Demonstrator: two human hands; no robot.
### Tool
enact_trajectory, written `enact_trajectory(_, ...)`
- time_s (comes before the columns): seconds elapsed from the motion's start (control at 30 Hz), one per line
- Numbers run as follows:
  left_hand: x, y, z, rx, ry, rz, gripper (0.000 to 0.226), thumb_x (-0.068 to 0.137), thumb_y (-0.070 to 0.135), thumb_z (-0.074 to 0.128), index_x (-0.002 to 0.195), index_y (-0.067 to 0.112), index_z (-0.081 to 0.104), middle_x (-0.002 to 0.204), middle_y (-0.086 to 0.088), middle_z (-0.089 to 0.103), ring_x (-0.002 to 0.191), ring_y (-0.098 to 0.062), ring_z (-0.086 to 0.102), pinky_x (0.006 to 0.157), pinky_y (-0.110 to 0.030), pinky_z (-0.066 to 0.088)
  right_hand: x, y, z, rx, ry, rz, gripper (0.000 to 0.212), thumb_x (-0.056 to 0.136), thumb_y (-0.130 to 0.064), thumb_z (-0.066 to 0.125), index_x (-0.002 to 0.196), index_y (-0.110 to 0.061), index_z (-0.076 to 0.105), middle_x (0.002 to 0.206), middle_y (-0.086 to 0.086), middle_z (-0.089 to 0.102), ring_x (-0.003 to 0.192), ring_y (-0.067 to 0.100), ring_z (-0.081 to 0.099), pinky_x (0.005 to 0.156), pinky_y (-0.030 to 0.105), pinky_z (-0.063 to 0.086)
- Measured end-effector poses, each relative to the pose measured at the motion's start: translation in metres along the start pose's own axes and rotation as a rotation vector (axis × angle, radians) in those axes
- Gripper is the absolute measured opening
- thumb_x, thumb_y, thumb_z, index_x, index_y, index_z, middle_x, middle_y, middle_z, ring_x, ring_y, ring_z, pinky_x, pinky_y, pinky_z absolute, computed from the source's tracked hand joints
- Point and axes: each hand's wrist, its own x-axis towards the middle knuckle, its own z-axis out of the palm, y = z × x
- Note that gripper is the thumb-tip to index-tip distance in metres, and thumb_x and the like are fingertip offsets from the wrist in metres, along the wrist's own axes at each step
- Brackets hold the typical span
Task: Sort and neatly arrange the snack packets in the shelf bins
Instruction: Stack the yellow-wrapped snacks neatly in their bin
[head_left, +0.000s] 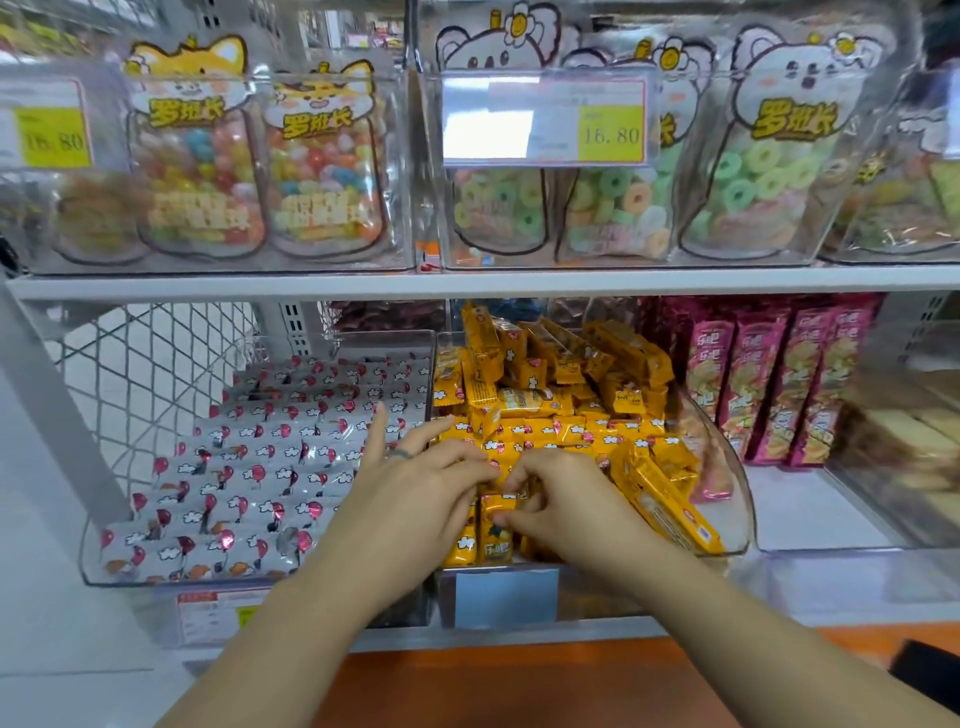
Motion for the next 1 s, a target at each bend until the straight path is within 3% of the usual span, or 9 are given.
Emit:
enact_trajectory(0.07,0.0,0.001,0.003,0.006,-0.026,0.019,0.026,0.078,0.026,0.059,0.098,0.04,0.069,0.102,0.02,0.068,0.114,-0.02,0.059,0.098,-0.064,0.019,0.003,-0.001,0.004,-0.029,0.012,-0.03,0.034,0.079,-0.024,0.074,0.07,-0.032,0.042,0.093,-0.004,0.051,0.086,0.015,0.057,0.081,0.031,0.05)
enact_trajectory(0.17,-0.001,0.0,0.006,-0.015,-0.095,0.0,0.032,0.078,0.027,0.053,0.103,0.041,0.068,0.105,0.02,0.068,0.119,-0.022,0.056,0.099,-0.066,0.018,0.002,-0.001,0.002,-0.046,-0.022,-0.036,0.019,0.079,-0.024,0.074,0.089,-0.024,0.058,0.102,-0.001,0.053,0.089,0.016,0.058,0.083,0.03,0.05)
enact_trajectory(0.3,-0.002,0.001,0.003,-0.038,-0.195,-0.058,0.036,0.085,0.031,0.041,0.11,0.041,0.066,0.115,0.022,0.064,0.133,-0.022,0.041,0.107,-0.062,-0.005,-0.009,0.013,-0.023,-0.034,0.021,-0.025,0.037,0.08,-0.027,0.073,0.116,-0.021,0.063,0.104,-0.006,0.064,0.083,0.003,0.062,0.081,0.021,0.052)
enact_trajectory(0.43,-0.002,0.002,0.001,-0.076,-0.2,-0.071,0.048,0.089,0.038,0.024,0.121,0.043,0.059,0.126,0.024,0.056,0.142,-0.016,0.023,0.106,-0.05,-0.024,-0.026,0.034,-0.061,-0.379,0.305,-0.004,0.04,0.082,-0.039,0.067,0.12,-0.027,0.061,0.118,-0.007,0.062,0.108,0.014,0.055,0.091,0.032,0.045)
enact_trajectory(0.53,-0.003,0.002,0.001,-0.073,-0.206,-0.068,0.052,0.088,0.041,0.018,0.122,0.045,0.057,0.127,0.026,0.054,0.142,-0.014,0.022,0.107,-0.05,-0.023,-0.035,0.043,-0.069,-0.706,0.193,0.113,0.052,0.085,-0.054,0.055,0.129,-0.029,0.05,0.124,-0.006,0.058,0.118,0.019,0.044,0.095,0.034,0.034)
enact_trajectory(0.67,-0.002,0.004,0.0,-0.08,-0.225,-0.077,0.046,0.088,0.036,0.026,0.121,0.043,0.058,0.126,0.025,0.056,0.141,-0.015,0.025,0.107,-0.051,-0.02,-0.038,0.05,-0.057,-0.907,0.179,0.113,0.039,0.082,-0.057,0.05,0.102,-0.025,0.06,0.101,-0.005,0.064,0.109,0.02,0.044,0.086,0.036,0.025)
enact_trajectory(0.83,-0.001,0.006,-0.004,-0.102,-0.225,-0.077,0.045,0.087,0.033,0.031,0.121,0.042,0.059,0.124,0.023,0.057,0.14,-0.016,0.026,0.108,-0.051,-0.019,-0.036,0.069,-0.046,-0.938,0.242,0.007,0.036,0.041,-0.038,0.084,0.048,-0.013,0.058,0.049,0.003,0.056,0.064,0.028,0.054,0.064,0.036,0.02)
enact_trajectory(0.93,-0.002,0.005,-0.003,-0.116,-0.201,-0.064,0.044,0.088,0.033,0.032,0.119,0.041,0.061,0.124,0.023,0.058,0.139,-0.016,0.029,0.108,-0.053,-0.016,-0.034,0.061,-0.047,-0.97,0.185,-0.012,0.035,0.042,-0.036,0.085,0.052,-0.013,0.06,0.052,0.003,0.058,0.067,0.028,0.055,0.064,0.035,0.018)
enact_trajectory(1.0,-0.003,0.005,-0.002,-0.117,-0.183,-0.061,0.041,0.089,0.034,0.032,0.112,0.04,0.065,0.118,0.022,0.061,0.134,-0.019,0.038,0.108,-0.057,-0.007,-0.034,0.055,-0.049,-0.894,0.18,0.025,0.028,0.066,-0.043,0.072,0.08,-0.022,0.061,0.08,-0.004,0.062,0.092,0.025,0.052,0.072,0.036,0.018)
